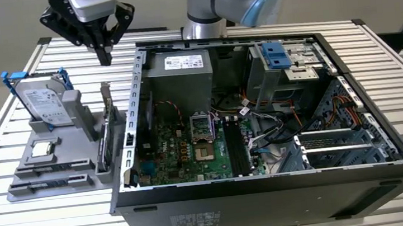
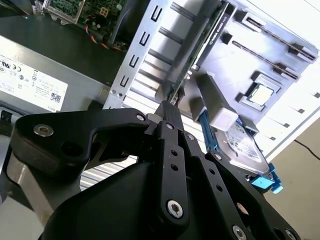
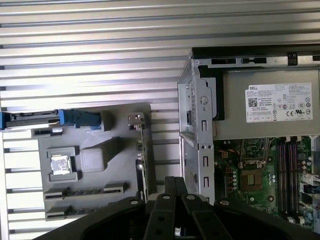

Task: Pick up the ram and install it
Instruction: 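Reach for the ram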

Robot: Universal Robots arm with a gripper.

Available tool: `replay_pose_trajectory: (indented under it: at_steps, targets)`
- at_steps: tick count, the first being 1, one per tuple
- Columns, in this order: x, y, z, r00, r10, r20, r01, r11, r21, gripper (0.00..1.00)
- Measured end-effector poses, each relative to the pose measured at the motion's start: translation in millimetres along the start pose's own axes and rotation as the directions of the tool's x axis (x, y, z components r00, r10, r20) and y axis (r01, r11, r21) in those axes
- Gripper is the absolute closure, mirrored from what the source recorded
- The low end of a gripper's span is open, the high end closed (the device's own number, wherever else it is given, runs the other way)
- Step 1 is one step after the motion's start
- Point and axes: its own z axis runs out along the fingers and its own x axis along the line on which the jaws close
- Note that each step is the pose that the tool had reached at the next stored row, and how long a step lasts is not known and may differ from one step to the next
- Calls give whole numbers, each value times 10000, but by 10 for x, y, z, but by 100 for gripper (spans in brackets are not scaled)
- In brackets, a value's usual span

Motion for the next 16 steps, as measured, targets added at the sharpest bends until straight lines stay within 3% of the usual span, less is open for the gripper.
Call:
replay_pose_trajectory:
  at_steps: [16]
  targets:
    - [245,-19,-5,10000,-3,0,3,10000,-1,100]
